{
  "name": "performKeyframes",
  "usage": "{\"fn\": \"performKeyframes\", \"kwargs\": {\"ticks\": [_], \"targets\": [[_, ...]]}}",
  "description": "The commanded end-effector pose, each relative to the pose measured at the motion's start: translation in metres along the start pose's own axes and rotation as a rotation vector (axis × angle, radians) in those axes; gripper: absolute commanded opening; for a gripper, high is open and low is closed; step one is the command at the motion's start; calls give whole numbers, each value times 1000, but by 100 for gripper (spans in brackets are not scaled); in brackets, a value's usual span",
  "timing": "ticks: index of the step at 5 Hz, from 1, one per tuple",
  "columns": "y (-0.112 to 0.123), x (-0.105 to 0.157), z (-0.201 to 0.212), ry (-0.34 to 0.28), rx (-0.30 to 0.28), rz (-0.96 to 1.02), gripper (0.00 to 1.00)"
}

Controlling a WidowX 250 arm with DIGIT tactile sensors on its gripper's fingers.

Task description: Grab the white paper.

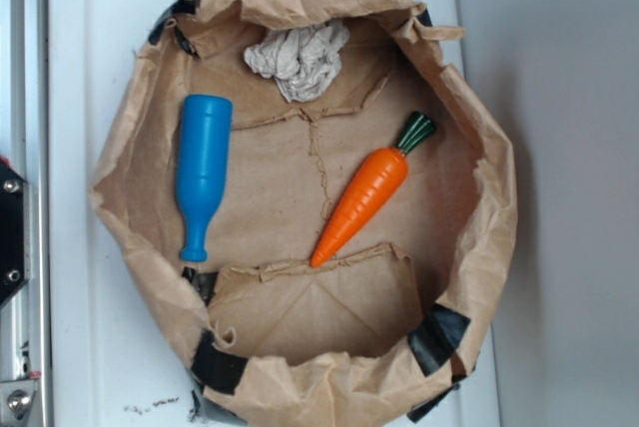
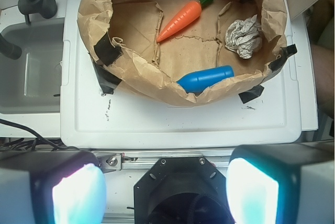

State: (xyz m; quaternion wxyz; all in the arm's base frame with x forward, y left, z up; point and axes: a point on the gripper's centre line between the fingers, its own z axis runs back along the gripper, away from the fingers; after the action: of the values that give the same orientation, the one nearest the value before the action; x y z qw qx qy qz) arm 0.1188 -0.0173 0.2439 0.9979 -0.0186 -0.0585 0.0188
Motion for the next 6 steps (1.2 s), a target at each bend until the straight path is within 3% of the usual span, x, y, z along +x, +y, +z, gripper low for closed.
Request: {"fn": "performKeyframes", "kwargs": {"ticks": [1,2,3,4,6], "targets": [[0,0,0,0,0,0,100],[-49,-18,9,-24,-6,13,100],[1,33,-14,17,-97,30,100],[52,59,-10,31,-96,72,100],[52,59,-10,31,-96,72,100]]}}
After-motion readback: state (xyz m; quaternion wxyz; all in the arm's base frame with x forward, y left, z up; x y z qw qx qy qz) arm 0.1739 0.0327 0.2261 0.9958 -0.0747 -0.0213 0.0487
